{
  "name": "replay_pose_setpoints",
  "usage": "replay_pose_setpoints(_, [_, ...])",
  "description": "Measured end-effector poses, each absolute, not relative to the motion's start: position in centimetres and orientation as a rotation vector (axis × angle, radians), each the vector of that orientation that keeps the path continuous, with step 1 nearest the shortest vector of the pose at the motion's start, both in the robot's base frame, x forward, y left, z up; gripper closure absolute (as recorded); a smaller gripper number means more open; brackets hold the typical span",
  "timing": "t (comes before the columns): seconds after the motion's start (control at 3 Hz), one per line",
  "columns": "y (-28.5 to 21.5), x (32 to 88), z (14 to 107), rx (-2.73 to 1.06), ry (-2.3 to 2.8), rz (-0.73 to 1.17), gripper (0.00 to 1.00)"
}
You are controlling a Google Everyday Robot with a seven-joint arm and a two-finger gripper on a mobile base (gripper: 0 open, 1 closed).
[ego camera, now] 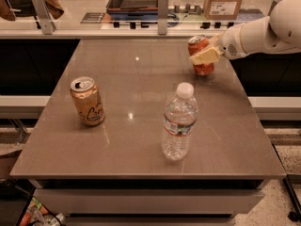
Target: Knock coke can over
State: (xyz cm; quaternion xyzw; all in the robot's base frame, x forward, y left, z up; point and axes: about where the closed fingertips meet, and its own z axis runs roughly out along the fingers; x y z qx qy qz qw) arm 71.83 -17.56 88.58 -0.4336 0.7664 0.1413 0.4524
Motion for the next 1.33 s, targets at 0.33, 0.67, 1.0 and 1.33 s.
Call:
replay_pose_setpoints(0.33, [-18.6,71.0,88.2,-1.102,2.010,0.200,1.00])
replay_pose_setpoints(0.67, [-19.1,70.5,87.9,-1.159,2.119,0.029,1.00])
replay_pose_setpoints(1.0, [-18.4,70.6,86.8,-1.269,2.217,-0.150,1.00])
replay_pose_setpoints(1.33, [-16.9,71.5,85.1,-1.422,2.265,-0.271,1.00])
